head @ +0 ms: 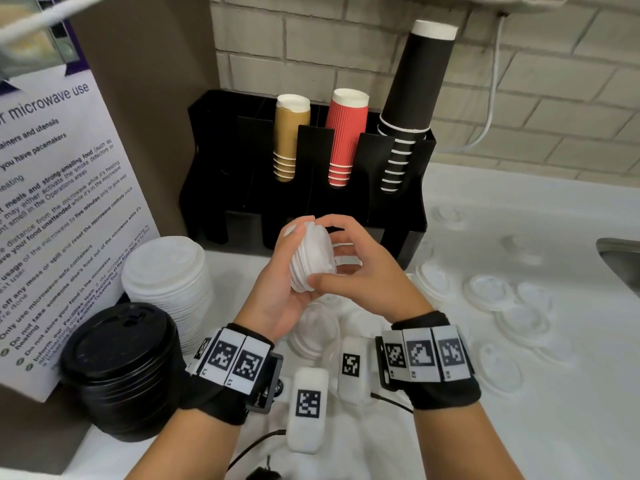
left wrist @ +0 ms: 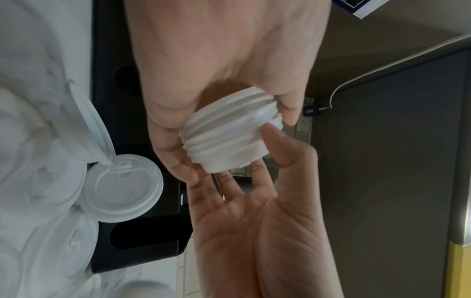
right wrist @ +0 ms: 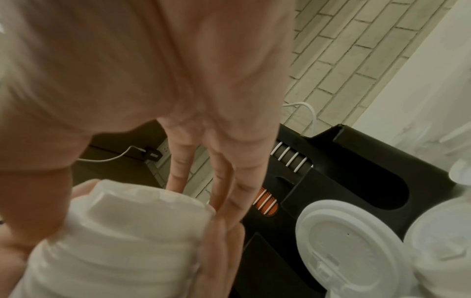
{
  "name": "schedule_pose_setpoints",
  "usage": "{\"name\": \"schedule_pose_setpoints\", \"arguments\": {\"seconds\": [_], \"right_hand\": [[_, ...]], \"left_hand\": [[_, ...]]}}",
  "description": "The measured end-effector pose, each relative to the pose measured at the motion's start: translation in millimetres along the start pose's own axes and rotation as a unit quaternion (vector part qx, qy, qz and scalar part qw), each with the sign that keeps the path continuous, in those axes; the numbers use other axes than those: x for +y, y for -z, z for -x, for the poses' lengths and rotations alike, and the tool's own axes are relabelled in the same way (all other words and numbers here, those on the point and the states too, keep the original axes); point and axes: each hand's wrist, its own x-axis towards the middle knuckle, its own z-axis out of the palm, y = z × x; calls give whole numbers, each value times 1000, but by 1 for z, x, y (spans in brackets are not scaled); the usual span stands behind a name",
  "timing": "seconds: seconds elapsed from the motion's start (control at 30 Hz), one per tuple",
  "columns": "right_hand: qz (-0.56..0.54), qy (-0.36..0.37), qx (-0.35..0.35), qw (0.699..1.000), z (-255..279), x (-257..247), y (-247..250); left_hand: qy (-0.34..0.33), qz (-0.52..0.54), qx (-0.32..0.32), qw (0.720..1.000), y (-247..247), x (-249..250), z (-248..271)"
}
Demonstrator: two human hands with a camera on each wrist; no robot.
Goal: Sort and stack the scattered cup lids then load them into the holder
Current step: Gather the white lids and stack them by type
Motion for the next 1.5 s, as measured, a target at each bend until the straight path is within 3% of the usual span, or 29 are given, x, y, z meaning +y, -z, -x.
{"name": "schedule_pose_setpoints", "arguments": {"seconds": [0.13,0.23,0.4,0.6,0.7,0.83,1.0,1.13,1.27,1.37,1.5], "right_hand": [[11,-24,-3,1000,0,5,1],[105,-61,-21,992,0,9,2],[315,-162,-197,914,3,14,-14],[431,-172,-226,857,4,13,-45],[453,-172,-226,845,4,15,-52],[421,-155,-216,867,2,19,-50],[330,-136,-159,921,-3,25,-40],[202,-110,-33,973,-8,27,-21],[75,-68,99,990,-11,17,-5],[-32,-45,82,995,-7,4,1],[-42,8,21,999,-1,-7,3]], "left_hand": [[-6,-15,36,999,5,-1,-2],[-60,-12,89,994,13,2,-5],[-79,7,125,989,22,8,-7],[-83,-9,125,989,21,12,-4],[-85,-8,129,988,21,13,-1],[-82,-11,130,988,21,15,1],[-96,-30,120,988,22,19,2],[-114,-51,108,986,23,21,5],[-86,-65,87,990,16,19,8],[-46,-98,67,992,12,16,12],[-15,-128,18,991,10,16,18]]}}
